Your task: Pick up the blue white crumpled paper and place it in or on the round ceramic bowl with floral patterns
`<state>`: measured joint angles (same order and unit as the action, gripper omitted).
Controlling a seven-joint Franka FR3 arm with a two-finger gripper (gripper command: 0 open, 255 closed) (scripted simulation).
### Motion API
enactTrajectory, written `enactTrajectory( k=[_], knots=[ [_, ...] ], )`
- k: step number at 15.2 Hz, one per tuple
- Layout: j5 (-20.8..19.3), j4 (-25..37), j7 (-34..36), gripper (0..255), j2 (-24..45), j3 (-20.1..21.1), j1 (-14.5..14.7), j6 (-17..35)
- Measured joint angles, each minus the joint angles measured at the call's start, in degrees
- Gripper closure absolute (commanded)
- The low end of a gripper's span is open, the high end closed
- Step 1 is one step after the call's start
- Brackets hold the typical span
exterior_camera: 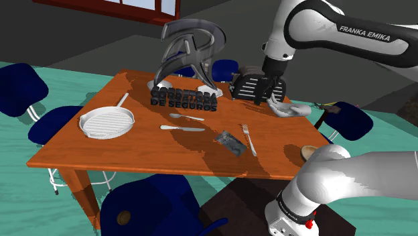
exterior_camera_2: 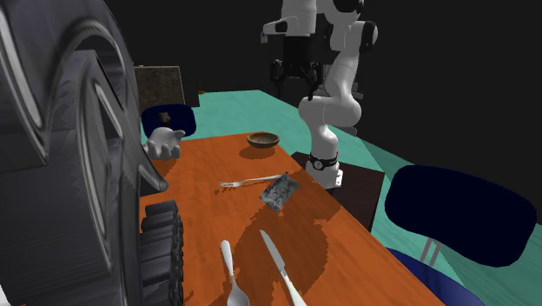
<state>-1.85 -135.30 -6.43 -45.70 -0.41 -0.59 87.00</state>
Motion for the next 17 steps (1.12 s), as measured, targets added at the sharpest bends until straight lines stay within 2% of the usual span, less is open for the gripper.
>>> enactTrajectory(
  k=[3, 7, 17],
  knots=[
    [-0.17, -1.77, 1.04, 0, 0.61, 0.56, -0.24, 1.83],
    [-0.51, -7.25, 4.64, 0, 3.26, 2.52, -0.82, 8.27],
    [-2.61, -15.95, 15.5, 0, 17.03, 7.6, -3.02, 25.84]
  ],
)
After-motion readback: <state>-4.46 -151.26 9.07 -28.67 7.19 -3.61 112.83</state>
